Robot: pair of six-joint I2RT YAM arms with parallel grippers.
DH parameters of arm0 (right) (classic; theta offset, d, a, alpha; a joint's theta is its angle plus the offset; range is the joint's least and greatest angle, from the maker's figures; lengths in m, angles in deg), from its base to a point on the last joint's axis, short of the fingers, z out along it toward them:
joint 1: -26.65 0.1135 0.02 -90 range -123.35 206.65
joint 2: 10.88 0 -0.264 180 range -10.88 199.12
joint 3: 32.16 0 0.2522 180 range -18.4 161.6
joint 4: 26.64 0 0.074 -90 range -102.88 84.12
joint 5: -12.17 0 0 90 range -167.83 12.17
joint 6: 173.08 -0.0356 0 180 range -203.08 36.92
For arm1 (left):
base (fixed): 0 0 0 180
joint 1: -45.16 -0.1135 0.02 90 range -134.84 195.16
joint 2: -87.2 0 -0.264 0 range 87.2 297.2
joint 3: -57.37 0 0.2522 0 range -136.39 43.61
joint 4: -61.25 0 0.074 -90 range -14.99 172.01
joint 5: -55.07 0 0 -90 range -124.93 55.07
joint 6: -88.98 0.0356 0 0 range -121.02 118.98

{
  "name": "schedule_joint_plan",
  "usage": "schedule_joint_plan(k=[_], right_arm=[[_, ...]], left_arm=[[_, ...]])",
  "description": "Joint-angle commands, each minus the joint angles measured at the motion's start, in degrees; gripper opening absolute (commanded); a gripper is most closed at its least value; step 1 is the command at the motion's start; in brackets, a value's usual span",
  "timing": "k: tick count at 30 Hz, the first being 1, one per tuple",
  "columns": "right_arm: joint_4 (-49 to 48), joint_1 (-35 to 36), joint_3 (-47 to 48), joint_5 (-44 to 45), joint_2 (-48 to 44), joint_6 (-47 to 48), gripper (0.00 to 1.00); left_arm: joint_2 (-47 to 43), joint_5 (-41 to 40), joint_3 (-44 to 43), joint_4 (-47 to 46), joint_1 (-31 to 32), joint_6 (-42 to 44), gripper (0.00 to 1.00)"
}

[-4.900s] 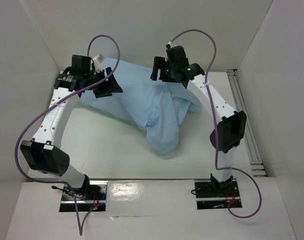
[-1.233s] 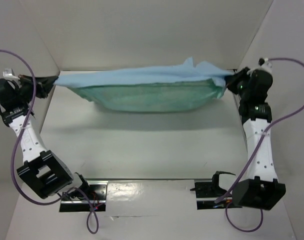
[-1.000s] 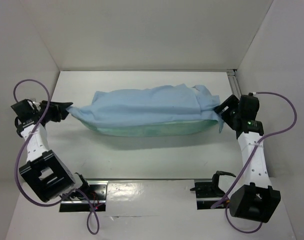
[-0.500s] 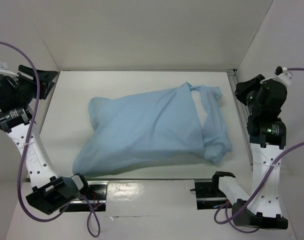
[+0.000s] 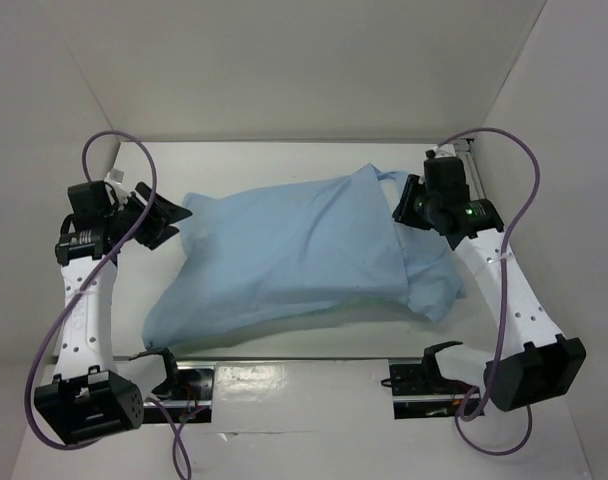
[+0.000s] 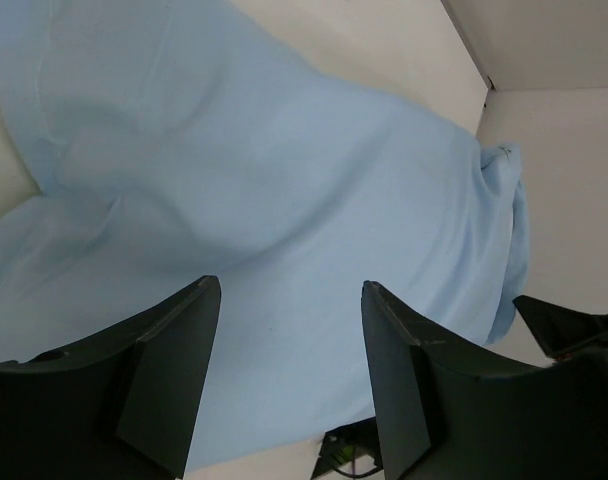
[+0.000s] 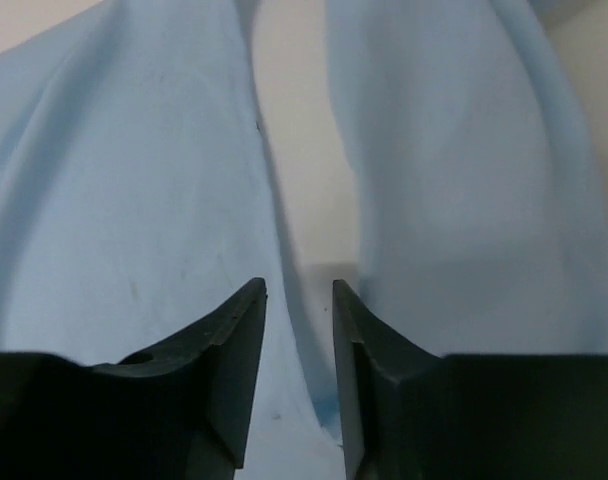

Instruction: Put the pillow into the pillowcase

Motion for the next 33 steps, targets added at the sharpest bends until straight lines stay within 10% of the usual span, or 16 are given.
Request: schedule_joint_plan(k=[1,17,33], right_arm=[[0.1,3.5,4.4,9.0,0.4,1.2,0.44],[-0.7,15.1,9.9,38.7,15.8,-0.7,0.44],[-2.6,12.7,9.8,41.3,16.5,-0.1,0.55]], left_arm=[[-2.7,-3.3,-1.6,0.4,1.5,4.4,0.71],[1.6,-3.5,-3.5,0.9,3.7,6.0,0.70],[6.0,-3.5,-5.2,-1.2,4.2,6.0,0.70]])
